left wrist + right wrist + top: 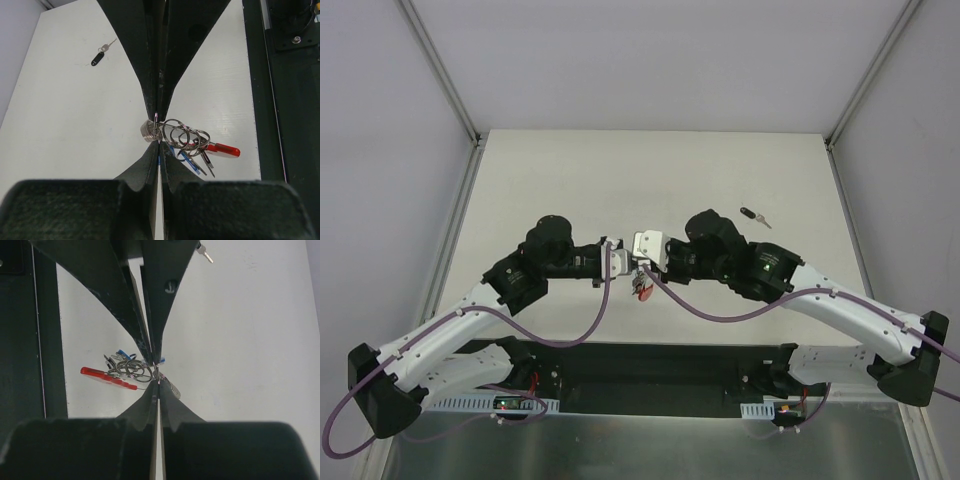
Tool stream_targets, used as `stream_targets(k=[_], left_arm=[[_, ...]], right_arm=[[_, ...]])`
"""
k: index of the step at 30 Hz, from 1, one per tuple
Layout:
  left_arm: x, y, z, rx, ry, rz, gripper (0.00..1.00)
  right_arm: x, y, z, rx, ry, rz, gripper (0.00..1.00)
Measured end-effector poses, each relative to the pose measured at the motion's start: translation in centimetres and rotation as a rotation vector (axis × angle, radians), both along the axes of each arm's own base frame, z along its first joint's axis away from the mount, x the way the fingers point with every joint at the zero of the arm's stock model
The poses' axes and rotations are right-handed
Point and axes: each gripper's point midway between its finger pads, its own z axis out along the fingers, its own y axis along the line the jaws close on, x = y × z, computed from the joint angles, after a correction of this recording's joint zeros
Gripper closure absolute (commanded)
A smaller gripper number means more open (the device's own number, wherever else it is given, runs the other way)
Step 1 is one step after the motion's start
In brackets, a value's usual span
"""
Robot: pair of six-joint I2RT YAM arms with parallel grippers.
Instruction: Put the keys on the keyring
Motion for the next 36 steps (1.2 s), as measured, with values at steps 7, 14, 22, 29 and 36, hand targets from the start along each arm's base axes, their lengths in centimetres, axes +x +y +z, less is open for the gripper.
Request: stream_targets(k=[7,14,22,29,36], left_arm=[[0.0,-0.2,-0.1,-0.001,0.010,-0.002,1.00],[0.2,0.0,1.1,-0.033,-0.022,0.016,1.00],[0.4,0.3,1.8,-0.048,-0.046,0.037,1.00],[0.4,0.2,1.6,-0.044,-0.043,0.037,1.00],[0.5,0.1,1.3,-0.036,-0.033,0.036,1.00]], right_arm=[[-0.9,0.7,1.3,0.050,-0.014,0.042,0.99],[-0.4,0.5,1.2,0.039,-0.033,0.013,0.99],[0.3,-0.5,0.8,0.013,-0.056,-0.039,0.99],[0.3,-0.7,0.6,0.006,-0.059,-0.044,0.99],[0.3,-0.7,0.5,0.004,-0.061,-0.040,0.99]])
